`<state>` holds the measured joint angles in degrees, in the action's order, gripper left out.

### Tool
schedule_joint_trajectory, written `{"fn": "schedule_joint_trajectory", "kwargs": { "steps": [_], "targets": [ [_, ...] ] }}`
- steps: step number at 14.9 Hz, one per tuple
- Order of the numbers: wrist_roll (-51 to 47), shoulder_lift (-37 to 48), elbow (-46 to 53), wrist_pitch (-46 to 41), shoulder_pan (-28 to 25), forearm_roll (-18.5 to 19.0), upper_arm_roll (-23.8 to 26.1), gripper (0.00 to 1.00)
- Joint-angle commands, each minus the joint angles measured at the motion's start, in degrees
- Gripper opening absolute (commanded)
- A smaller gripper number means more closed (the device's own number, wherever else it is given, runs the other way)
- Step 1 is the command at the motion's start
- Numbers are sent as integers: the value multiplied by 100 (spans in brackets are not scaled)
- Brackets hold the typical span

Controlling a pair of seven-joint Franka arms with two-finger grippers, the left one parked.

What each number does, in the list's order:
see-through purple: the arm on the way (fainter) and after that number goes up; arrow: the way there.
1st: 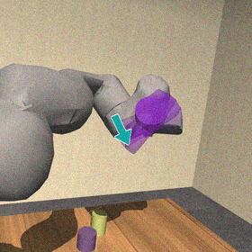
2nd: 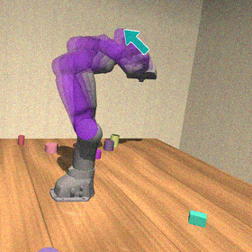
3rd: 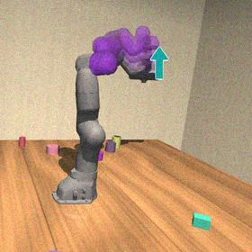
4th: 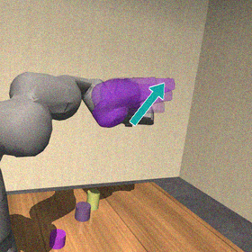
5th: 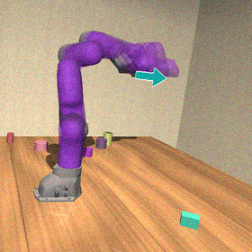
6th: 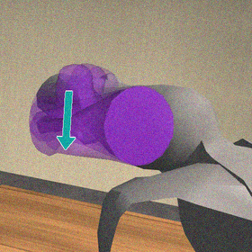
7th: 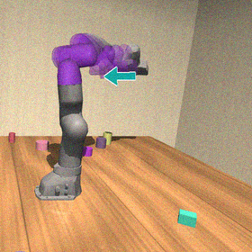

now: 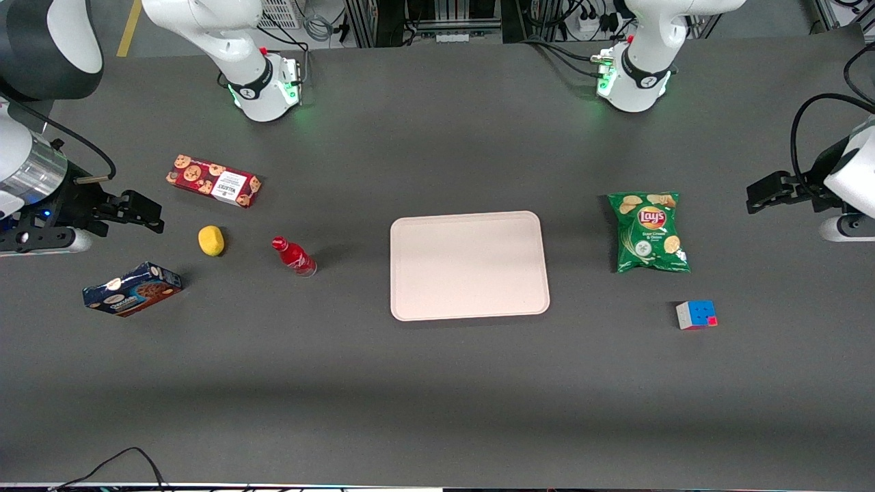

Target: Place coke bottle on tray

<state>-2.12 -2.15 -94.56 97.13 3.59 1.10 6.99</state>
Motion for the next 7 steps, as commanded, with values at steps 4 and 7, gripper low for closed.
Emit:
{"fn": "schedule_joint_trajectory", "kwargs": {
  "steps": [4,7],
  "targets": [
    [-78,-92,174,-36,-8,22,22,100],
    [-104,-66,157,-45,-104,-170,48,100]
  ]
}}
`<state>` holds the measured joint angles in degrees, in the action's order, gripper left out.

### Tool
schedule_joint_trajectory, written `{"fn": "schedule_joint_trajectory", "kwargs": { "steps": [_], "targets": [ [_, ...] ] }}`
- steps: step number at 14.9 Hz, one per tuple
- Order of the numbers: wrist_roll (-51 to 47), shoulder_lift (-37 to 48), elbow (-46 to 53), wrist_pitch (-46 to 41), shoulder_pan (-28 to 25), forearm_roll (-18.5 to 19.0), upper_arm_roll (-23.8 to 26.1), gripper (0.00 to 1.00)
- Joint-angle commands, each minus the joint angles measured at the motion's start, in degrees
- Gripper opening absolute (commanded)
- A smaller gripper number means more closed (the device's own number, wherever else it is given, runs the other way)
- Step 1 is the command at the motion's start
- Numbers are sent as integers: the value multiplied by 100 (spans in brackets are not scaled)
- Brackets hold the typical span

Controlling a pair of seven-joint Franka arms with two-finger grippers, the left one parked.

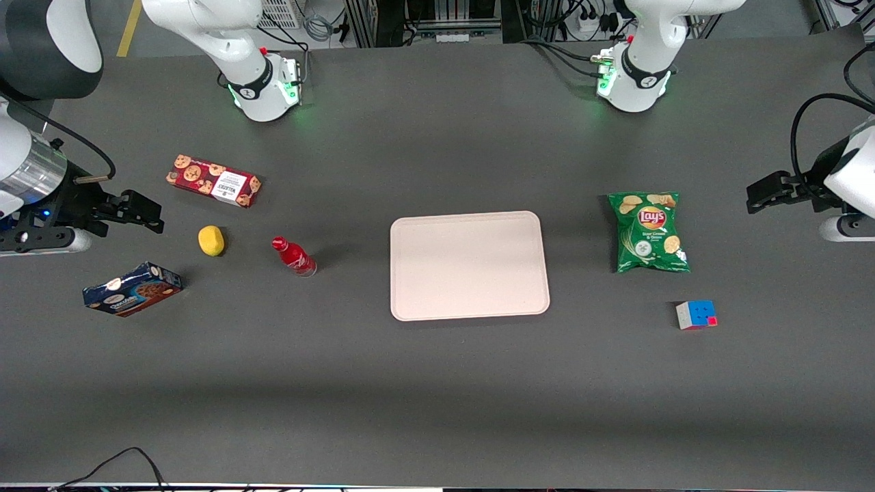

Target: Place coke bottle on tray

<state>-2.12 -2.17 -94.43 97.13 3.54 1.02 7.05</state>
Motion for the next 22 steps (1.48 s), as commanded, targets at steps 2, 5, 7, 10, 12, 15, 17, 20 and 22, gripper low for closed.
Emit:
{"fn": "schedule_joint_trajectory", "kwargs": {
  "steps": [2,5,7,10,12,15,17,20,22],
  "targets": [
    [-602,-73,83,-36,-99,-190,383,100],
    [-781,-56,-512,410,-99,-190,718,100],
    [-842,84,-1267,1103,-108,-198,780,100],
    [-957,348,-2455,2264,-108,-172,1026,100],
    [-957,244,-2633,2521,-108,-137,1079,100],
    [-957,94,-2966,2881,-117,-119,1202,100],
    [-957,33,-3169,3154,-117,-93,1246,100],
    [-966,-134,-3204,3198,-117,74,1246,100],
    [-966,-196,-3274,3268,-117,83,1246,100]
  ]
}}
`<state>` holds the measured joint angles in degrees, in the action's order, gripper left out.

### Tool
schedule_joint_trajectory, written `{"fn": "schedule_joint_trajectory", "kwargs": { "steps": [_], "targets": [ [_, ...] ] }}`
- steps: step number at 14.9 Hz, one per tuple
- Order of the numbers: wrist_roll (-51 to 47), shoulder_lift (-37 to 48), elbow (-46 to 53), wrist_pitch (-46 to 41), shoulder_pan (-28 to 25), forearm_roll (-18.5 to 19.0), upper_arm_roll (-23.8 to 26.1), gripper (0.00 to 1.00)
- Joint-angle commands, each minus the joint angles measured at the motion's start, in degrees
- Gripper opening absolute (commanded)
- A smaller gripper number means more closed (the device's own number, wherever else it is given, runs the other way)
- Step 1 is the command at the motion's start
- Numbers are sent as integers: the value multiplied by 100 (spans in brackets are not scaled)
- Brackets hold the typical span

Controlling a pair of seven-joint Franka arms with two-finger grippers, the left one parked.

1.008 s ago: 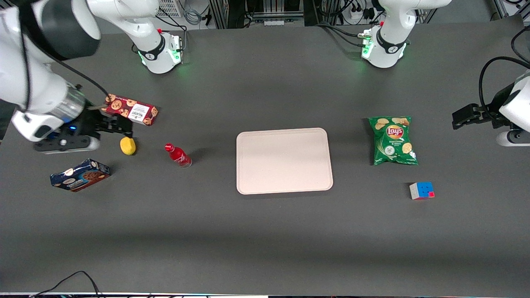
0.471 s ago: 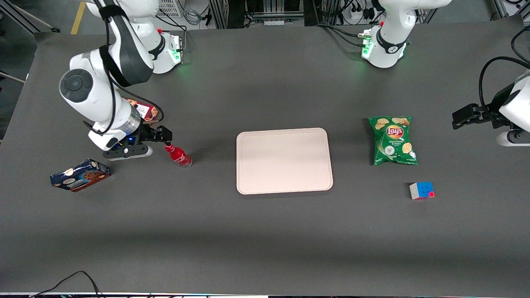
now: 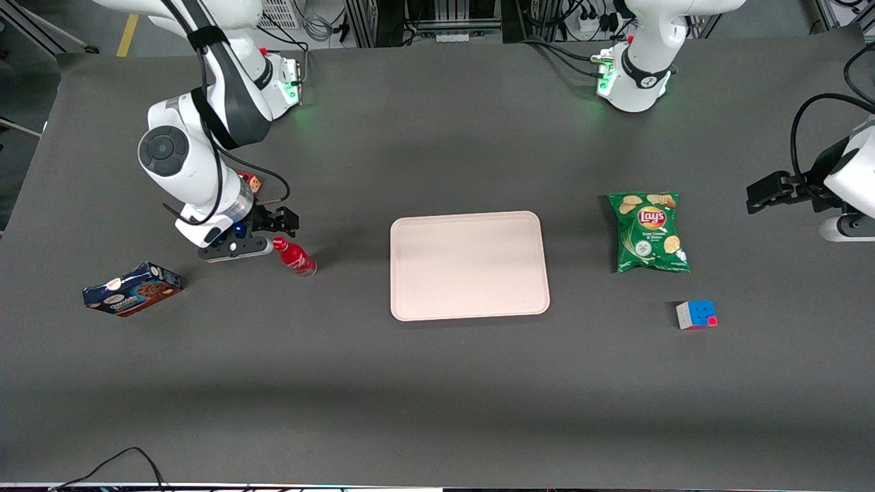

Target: Place coke bottle on tray

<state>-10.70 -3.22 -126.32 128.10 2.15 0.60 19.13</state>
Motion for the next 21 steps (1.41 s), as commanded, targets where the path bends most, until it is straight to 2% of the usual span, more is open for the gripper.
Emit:
{"fn": "schedule_joint_trajectory", "kwargs": {
  "steps": [1,11,13,17,19,20,21],
  "targets": [
    [-107,-117,-138,275,22,194,39,100],
    [-187,-416,-156,584,22,274,39,100],
    [-187,-416,-148,593,22,282,39,85],
    [-187,-478,-130,637,31,397,39,30],
    [-195,-478,-121,628,31,397,39,8],
    [-195,-469,-121,628,31,397,47,0],
    [-204,-434,-113,619,31,397,47,0]
  ]
}}
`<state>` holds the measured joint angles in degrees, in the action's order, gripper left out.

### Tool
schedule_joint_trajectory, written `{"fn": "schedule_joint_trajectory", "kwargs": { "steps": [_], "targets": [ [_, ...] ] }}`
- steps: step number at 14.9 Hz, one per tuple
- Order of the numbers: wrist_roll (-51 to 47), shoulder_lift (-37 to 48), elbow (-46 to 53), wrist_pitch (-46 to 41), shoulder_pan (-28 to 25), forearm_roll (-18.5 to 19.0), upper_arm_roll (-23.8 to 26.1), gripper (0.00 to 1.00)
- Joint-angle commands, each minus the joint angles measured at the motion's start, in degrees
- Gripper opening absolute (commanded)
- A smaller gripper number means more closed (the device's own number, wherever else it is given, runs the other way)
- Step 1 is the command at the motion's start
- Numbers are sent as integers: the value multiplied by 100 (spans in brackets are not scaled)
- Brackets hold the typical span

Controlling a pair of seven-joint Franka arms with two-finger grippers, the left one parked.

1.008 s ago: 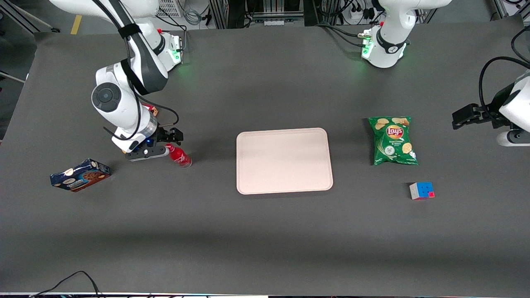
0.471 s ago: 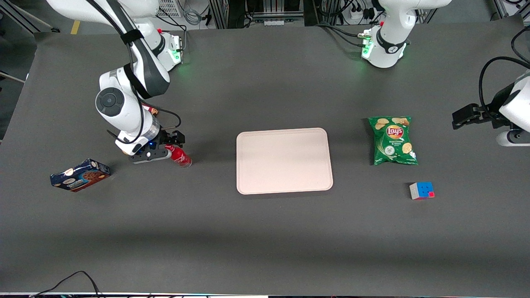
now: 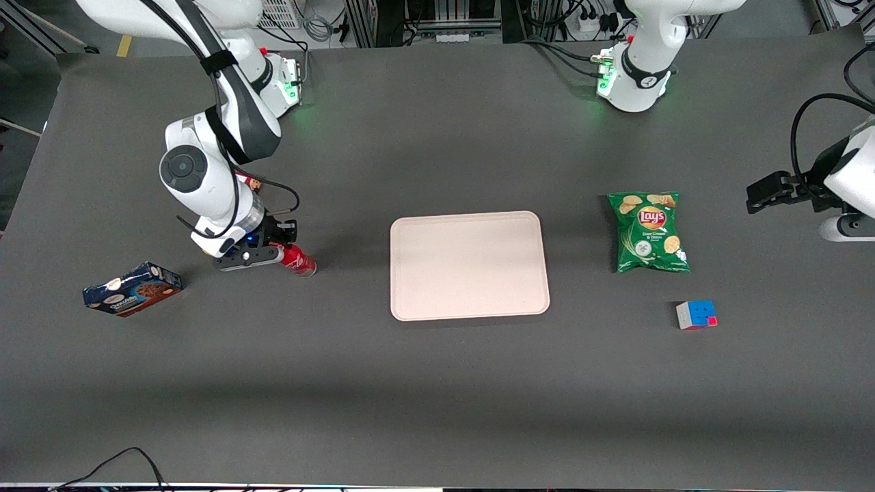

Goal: Place coke bottle on tray
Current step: 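Lift the gripped red bottle up off the table with the right gripper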

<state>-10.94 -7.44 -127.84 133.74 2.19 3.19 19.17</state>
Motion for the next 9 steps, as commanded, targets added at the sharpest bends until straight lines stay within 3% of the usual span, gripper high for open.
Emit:
{"fn": "schedule_joint_trajectory", "kwargs": {
  "steps": [1,3,9],
  "targets": [
    [-233,31,58,47,27,138,43,0],
    [-382,250,145,-180,18,138,96,0],
    [-682,902,1610,-2419,18,59,447,0]
  ]
}}
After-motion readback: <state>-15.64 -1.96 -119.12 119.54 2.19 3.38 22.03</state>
